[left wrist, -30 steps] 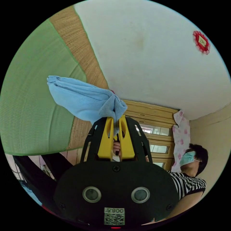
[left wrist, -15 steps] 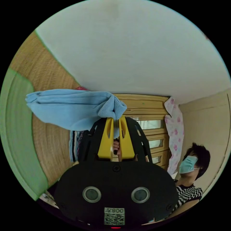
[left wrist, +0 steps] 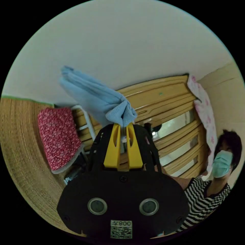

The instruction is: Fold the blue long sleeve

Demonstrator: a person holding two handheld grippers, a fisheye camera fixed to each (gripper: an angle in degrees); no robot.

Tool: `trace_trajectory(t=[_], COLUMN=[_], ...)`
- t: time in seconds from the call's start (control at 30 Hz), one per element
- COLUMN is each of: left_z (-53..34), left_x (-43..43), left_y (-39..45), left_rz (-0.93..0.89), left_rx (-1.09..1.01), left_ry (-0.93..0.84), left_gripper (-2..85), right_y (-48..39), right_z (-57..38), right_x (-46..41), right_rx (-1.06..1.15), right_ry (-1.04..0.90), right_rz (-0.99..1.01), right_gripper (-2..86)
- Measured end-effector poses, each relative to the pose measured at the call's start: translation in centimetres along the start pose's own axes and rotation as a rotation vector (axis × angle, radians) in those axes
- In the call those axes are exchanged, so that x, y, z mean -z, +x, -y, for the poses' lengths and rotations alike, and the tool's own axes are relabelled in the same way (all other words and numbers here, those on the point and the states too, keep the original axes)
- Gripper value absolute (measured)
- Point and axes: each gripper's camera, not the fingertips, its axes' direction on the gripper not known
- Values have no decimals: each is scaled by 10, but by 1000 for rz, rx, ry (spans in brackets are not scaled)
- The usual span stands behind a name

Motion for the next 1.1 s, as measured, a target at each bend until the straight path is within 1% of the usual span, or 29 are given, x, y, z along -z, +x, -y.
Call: trace_trajectory(t=[0.03, 0.07, 0.1, 0.13, 0.17, 0.2, 0.23, 0.27, 0.33, 0.4, 0.6, 0.67, 0.8, 0.87, 0.93, 0.97, 1.03, 1.1], left_z=[-5, -15, -21, -33, -45, -50, -56, -58, -57, -53, -36, -41, -56, -64, -68, -70, -72, -74], left_x=[-30, -58, -70, -89, -102, -106, -117, -128, -136, -142, -158, -161, -166, -169, -171, -171, -168, -162], left_y=[-31, -67, -85, -118, -143, -152, -164, -171, -174, -182, -209, -221, -235, -244, -248, -249, -250, -251], left_rz=[69, 116, 133, 184, 232, 234, 178, 167, 198, 180, 196, 168, 109, 98, 86, 86, 111, 141], left_rx=[46, 154, 216, 327, 422, 447, 462, 463, 436, 451, 451, 483, 527, 547, 541, 540, 537, 530], left_ry=[-54, -100, -126, -168, -180, -182, -197, -222, -214, -185, -200, -168, -110, -92, -82, -80, -86, -91], left_gripper=[34, 33, 33, 33, 32, 31, 29, 27, 25, 23, 21, 21, 20, 20, 21, 22, 24, 26], right_y=[19, 30, 50, 65, 70, 74, 71, 67, 44, 30, -5, -7, 1, 6, 8, 8, 8, 10], right_z=[-2, -4, -9, -15, -18, -23, -24, -24, -20, -11, 41, 60, 90, 95, 93, 91, 85, 85], right_x=[-4, -8, -18, -26, -28, -30, -28, -27, -28, -39, -95, -113, -154, -179, -221, -232, -267, -282], right_rx=[-67, -105, -183, -250, -272, -277, -267, -254, -167, -99, 32, 30, -41, -77, -96, -96, -92, -108], right_ry=[-41, -68, -123, -170, -187, -185, -181, -180, -182, -248, -335, -348, -307, -332, -409, -428, -469, -468], right_rz=[-76, -114, -183, -248, -268, -248, -248, -269, -380, -419, -402, -390, -335, -285, -214, -214, -295, -259], right_gripper=[67, 66, 59, 46, 37, 23, 15, 12, 6, 3, 1, 1, 0, 0, 0, 0, 0, 0])
